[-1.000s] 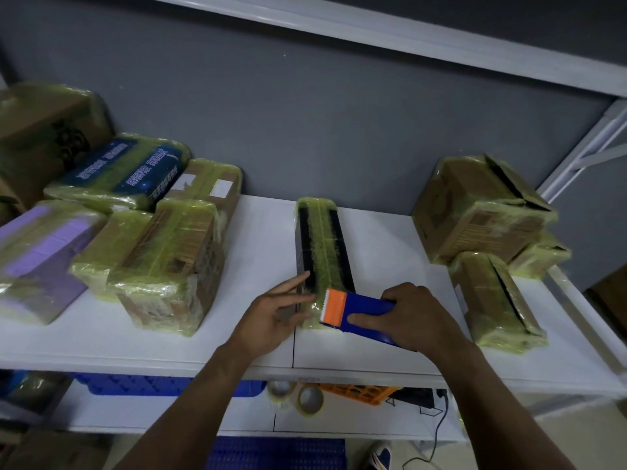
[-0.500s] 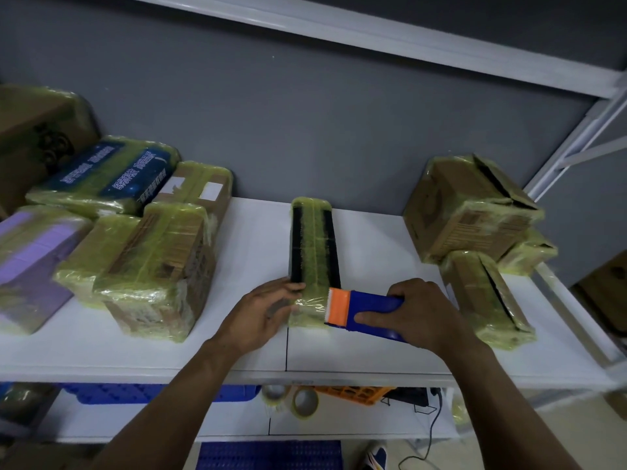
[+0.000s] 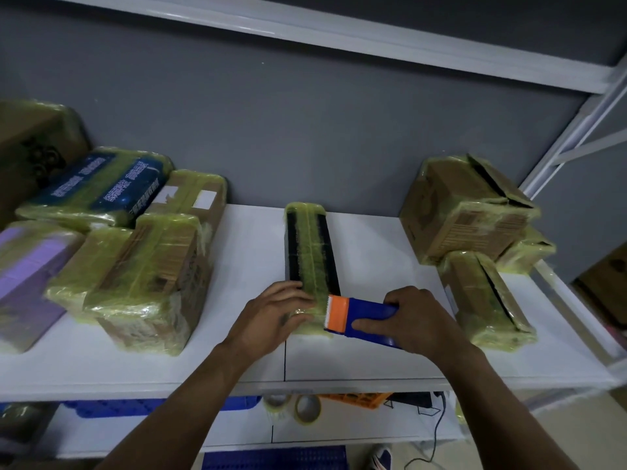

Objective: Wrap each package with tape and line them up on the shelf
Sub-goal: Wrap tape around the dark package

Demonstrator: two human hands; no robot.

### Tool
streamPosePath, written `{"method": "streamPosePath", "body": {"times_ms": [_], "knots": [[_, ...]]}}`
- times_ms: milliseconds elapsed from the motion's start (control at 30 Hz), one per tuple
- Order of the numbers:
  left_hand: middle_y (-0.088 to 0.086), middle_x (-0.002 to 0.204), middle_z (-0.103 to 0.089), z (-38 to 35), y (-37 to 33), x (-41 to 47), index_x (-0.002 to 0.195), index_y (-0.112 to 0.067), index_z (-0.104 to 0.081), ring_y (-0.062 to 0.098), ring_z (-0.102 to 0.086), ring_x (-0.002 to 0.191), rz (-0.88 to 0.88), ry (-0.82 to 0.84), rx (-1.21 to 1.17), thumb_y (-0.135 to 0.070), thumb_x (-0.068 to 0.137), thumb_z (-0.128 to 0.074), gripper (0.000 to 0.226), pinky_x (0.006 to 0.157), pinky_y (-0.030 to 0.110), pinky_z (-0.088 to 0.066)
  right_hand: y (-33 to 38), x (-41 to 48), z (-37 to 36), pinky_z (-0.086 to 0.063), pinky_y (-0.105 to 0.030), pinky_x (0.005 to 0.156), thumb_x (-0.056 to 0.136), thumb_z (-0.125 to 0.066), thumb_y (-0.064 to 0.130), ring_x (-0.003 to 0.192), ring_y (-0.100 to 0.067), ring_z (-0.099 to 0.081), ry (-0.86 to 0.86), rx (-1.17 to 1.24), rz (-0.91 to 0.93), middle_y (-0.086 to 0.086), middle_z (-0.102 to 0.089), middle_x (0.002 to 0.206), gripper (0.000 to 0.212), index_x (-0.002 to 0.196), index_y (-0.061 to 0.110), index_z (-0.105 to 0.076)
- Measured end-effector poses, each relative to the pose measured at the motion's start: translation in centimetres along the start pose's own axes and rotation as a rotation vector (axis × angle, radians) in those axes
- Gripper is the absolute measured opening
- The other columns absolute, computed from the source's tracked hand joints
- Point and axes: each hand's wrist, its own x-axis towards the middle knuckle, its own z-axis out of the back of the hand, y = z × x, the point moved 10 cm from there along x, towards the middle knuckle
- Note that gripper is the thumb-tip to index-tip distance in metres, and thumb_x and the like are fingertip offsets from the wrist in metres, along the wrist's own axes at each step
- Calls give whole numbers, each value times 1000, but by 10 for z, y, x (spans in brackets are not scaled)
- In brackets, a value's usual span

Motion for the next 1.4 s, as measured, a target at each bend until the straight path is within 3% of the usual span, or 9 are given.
{"method": "streamPosePath", "body": {"times_ms": [167, 333, 500, 733, 833, 933, 1067, 1167, 1400], "knots": [[-2, 122, -71, 1, 8, -3, 120, -14, -73, 17, -59, 124, 16, 60, 19, -17, 95, -70, 25, 96, 37, -55, 4, -6, 0, -42, -9, 53, 56, -69, 84, 75, 14, -62, -6, 79, 44, 13, -64, 71, 61, 78, 27, -62], [-4, 126, -66, 12, 18, -6, 128, -19, -68, 12, -51, 131, 57, 94, 10, -19, 101, -61, 28, 100, 38, -51, -12, -13, 11, -40, -11, 54, 56, -70, 84, 72, 12, -62, -46, 78, 39, 14, -63, 65, 60, 72, 28, -62], [-1, 125, -57, 1, 2, -9, 145, -41, -53, 19, -47, 133, -12, 190, 170, 11, 82, -65, 83, 76, 32, -57, -17, -6, 7, -39, -11, 58, 65, -73, 78, 64, 0, -64, -70, 35, 39, 14, -62, 67, 53, 73, 27, -59], [-6, 130, -61, 11, -17, 3, 118, -31, -75, 14, -55, 121, 13, 41, 109, -38, 89, -77, 31, 91, 20, -48, -21, 4, -7, -45, -14, 61, 68, -74, 76, 69, -3, -65, -38, -1, 3, 15, -63, 77, 51, 80, 30, -56], [-2, 116, -71, 7, -29, 11, 109, -19, -78, 21, -65, 107, -27, 39, 172, -20, 84, -83, 25, 87, 30, -56, -21, 7, -10, -46, -15, 61, 68, -75, 76, 70, -3, -65, -45, 9, 1, 16, -63, 76, 51, 81, 30, -57], [-1, 102, -73, 3, -35, 10, 114, -17, -75, 22, -66, 90, -68, 45, 248, -7, 75, -89, 43, 77, 29, -56, -21, 7, -10, -44, -13, 60, 70, -75, 75, 68, -2, -65, -51, 9, 7, 16, -63, 74, 49, 79, 30, -57], [-6, 106, -71, 5, -30, 7, 129, -26, -71, 21, -63, 93, -70, 73, 315, 5, 65, -84, 72, 74, 20, -42, -19, 2, -8, -43, -9, 51, 69, -76, 73, 65, 2, -66, -50, 68, 21, 18, -64, 65, 48, 76, 29, -58], [-10, 111, -68, 11, -21, 5, 128, -31, -70, 19, -61, 96, -84, 77, 337, 4, 68, -82, 70, 73, 19, -41, -15, -4, -9, -41, -3, 54, 64, -74, 76, 66, 12, -63, -35, 147, 43, 32, -62, 66, 51, 71, 27, -60], [-9, 125, -62, 22, 5, -7, 130, -29, -67, 16, -58, 114, -15, 65, 269, 9, 79, -72, 64, 75, 24, -53, -38, -11, 3, -40, -8, 48, 62, -74, 79, 61, 5, -64, -88, 133, 31, 15, -65, 62, 57, 69, 24, -62]]}}
